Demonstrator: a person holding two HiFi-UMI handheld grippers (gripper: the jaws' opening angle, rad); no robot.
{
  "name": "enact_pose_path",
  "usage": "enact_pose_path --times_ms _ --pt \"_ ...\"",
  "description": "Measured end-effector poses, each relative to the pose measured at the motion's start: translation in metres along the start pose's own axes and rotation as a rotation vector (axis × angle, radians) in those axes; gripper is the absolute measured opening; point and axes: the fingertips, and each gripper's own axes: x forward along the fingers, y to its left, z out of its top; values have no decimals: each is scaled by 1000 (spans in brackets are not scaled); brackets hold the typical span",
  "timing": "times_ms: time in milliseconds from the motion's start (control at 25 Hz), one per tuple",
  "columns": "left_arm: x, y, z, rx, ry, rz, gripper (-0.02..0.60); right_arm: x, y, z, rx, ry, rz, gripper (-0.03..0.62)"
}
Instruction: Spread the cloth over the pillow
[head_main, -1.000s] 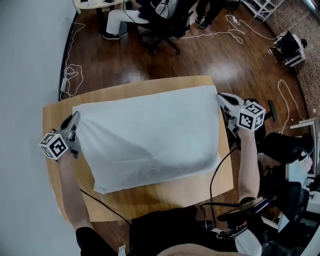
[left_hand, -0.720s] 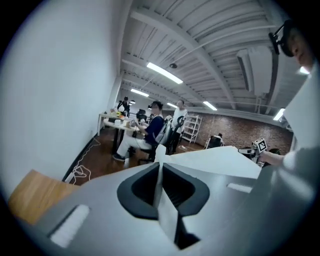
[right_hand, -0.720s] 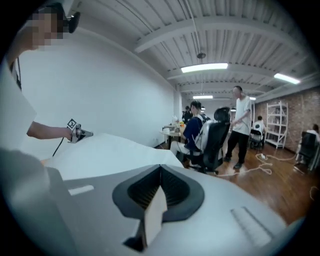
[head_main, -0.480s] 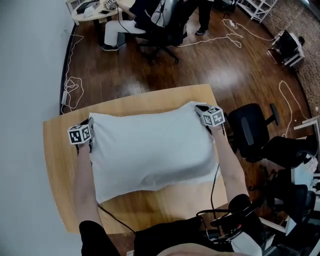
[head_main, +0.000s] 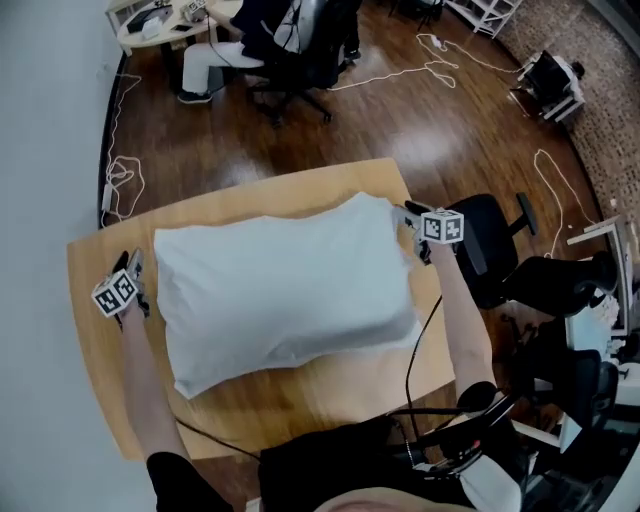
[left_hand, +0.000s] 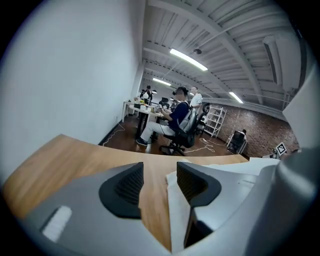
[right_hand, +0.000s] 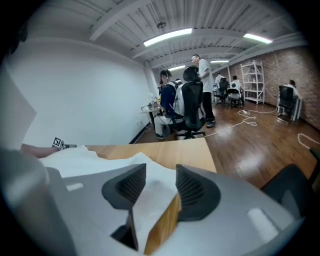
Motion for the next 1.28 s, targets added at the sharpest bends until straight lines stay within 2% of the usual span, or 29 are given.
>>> enact_pose_path --times_ms 80,120,200,280,360,400,480,520,600,640,680,760,920,1120,1240,1280 --pt "-28 30 17 -19 -84 13 215 -47 6 0 -1 -70 29 187" --pt "-36 35 31 -33 -136 -13 215 -70 14 -2 -6 -105 49 187" --pt "-70 12 29 -40 -177 -151 215 -112 34 -14 -13 -154 96 187" --pt "-132 -32 -21 3 -95 -359 214 -145 60 -47 -7 -141 139 186" --pt "-185 -74 -84 85 37 -520 213 -172 79 -96 -6 -70 149 186" --pt "-204 -92 -116 126 106 -567 213 -181 87 -120 -15 -25 145 186" --pt "-228 -113 -179 181 239 -612 211 -192 105 -164 -46 77 135 186" --pt "-234 -116 -209 198 302 -607 205 -193 112 -187 -62 131 134 186" --pt "-235 -106 -257 221 400 -530 175 -195 123 -230 -85 226 131 186" --pt "-233 -96 -269 219 418 -471 128 -194 129 -246 -88 260 134 186" --pt "-231 -88 -274 209 426 -421 38 -192 133 -259 -91 284 136 186" --pt "-228 -82 -274 210 467 -386 42 -194 137 -280 -103 317 127 186" --pt "-229 -76 -271 295 561 -391 62 -204 159 -271 -177 384 41 187" --pt "-236 -85 -280 275 562 -402 67 -205 132 -277 -233 446 -46 187" --pt "-235 -88 -288 287 578 -400 67 -187 130 -291 -328 514 -52 182" --pt "-235 -90 -290 287 588 -401 67 -186 128 -297 -374 550 -54 91"
